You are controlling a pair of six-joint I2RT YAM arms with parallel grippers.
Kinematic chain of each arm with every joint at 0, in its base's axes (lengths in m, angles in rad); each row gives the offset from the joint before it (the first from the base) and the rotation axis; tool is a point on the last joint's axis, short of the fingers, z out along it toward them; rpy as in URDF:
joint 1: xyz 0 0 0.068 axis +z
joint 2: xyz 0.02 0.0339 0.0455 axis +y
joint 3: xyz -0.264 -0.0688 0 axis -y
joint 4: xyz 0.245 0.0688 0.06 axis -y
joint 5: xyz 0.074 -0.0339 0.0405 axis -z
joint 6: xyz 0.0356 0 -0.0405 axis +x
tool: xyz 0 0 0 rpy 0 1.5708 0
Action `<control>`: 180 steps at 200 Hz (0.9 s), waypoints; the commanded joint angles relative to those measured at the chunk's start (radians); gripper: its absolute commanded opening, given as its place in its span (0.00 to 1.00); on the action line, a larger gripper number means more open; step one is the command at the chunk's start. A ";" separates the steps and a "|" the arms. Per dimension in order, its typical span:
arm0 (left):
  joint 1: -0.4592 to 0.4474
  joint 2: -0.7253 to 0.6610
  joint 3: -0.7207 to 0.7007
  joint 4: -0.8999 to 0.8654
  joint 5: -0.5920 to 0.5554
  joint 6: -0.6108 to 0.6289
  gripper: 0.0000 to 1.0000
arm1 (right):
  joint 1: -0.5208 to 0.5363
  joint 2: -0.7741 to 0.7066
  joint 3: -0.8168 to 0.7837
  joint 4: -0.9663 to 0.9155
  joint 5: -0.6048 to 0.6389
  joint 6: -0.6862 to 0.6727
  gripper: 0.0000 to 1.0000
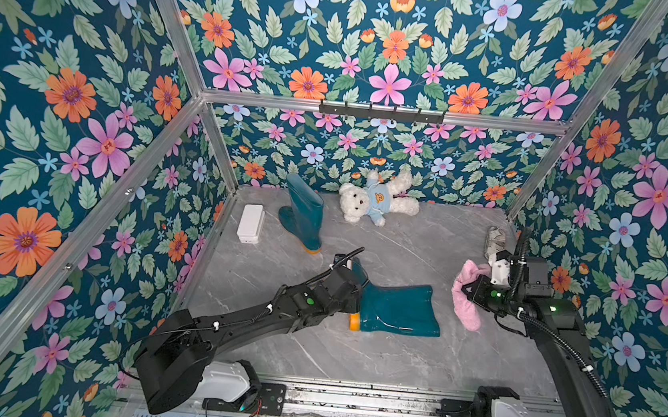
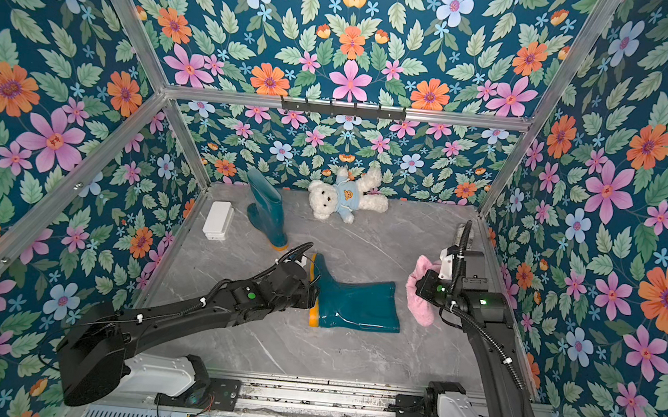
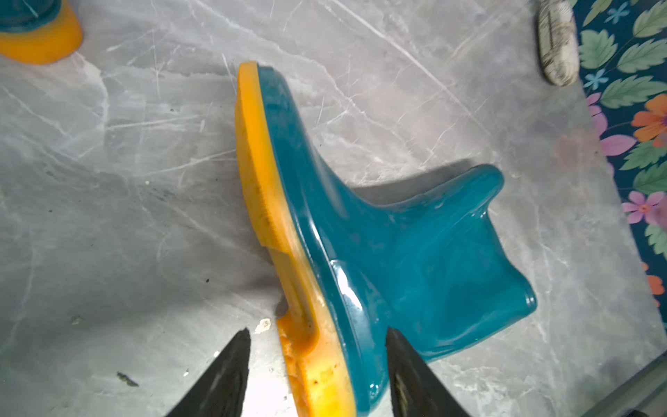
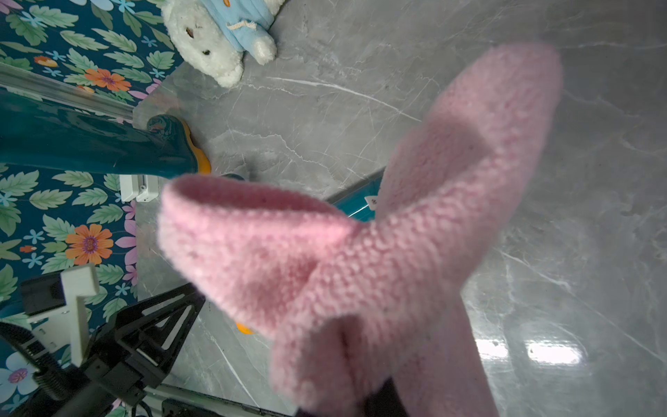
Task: Wipe the rubber boots with a cloth
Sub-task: Wipe the dirt off the rubber boot.
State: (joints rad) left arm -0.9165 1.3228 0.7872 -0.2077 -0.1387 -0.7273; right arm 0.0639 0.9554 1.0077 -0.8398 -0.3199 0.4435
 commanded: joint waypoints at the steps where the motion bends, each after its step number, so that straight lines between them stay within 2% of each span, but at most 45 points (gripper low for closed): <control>1: 0.005 0.024 -0.006 0.013 -0.027 -0.005 0.61 | 0.024 0.014 0.012 0.016 0.017 0.020 0.00; 53: 0.004 0.048 -0.050 0.050 -0.019 -0.018 0.52 | 0.080 0.063 0.033 0.044 0.044 0.040 0.00; 108: 0.004 0.065 -0.095 0.132 0.039 -0.037 0.51 | 0.209 0.196 0.094 0.103 0.105 0.068 0.00; 180: 0.005 0.081 -0.121 0.161 0.068 -0.043 0.49 | 0.318 0.341 0.181 0.150 0.154 0.088 0.00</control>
State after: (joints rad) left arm -0.9119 1.4094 0.6788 -0.0238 -0.0895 -0.7597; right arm 0.3511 1.2652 1.1629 -0.7235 -0.2020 0.5167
